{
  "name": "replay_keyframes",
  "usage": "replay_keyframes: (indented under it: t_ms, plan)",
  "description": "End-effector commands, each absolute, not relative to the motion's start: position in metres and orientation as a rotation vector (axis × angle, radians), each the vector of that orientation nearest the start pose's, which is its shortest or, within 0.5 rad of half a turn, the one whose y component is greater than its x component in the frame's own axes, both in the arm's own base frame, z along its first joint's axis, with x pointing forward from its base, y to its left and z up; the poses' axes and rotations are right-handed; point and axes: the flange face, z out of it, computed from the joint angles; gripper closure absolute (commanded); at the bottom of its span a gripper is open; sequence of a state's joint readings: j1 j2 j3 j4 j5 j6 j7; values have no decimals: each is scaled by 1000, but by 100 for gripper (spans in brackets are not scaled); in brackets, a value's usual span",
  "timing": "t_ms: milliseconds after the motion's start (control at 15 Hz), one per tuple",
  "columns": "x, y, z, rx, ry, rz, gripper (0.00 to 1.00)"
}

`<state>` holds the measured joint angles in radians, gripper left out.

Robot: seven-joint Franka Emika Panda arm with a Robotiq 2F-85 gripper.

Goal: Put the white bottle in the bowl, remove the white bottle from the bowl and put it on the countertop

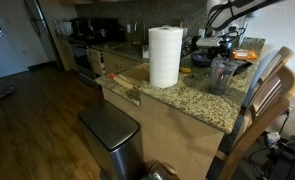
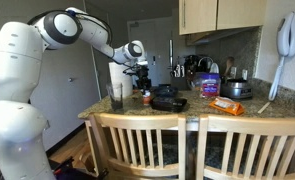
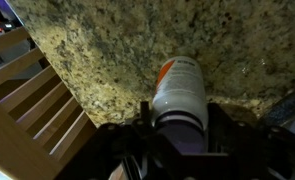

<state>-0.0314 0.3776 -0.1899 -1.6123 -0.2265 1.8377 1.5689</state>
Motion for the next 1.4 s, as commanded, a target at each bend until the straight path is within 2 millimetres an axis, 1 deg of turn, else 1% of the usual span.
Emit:
replay_keyframes:
  t_ms: [0, 67, 200, 333, 533, 667, 733, 800, 867, 1067, 1200, 1333]
  plan:
    - [633, -146, 408, -2253, 2613, -155, 68]
    - [634, -145, 411, -2246, 2621, -173, 69]
    - [637, -142, 426, -2190, 2650, -296, 69]
    - [641, -136, 457, -2096, 2657, -496, 69]
    - [639, -127, 518, -1961, 2630, -740, 69]
    - [638, -128, 556, -1830, 2625, -865, 69]
    - [641, -131, 571, -1760, 2633, -924, 69]
    - [648, -141, 582, -1695, 2667, -961, 69]
    - [656, -152, 587, -1666, 2695, -972, 69]
    - [676, -187, 580, -1723, 2701, -885, 69]
    - [691, -207, 565, -1770, 2666, -826, 69]
    - [704, -216, 548, -1814, 2643, -780, 69]
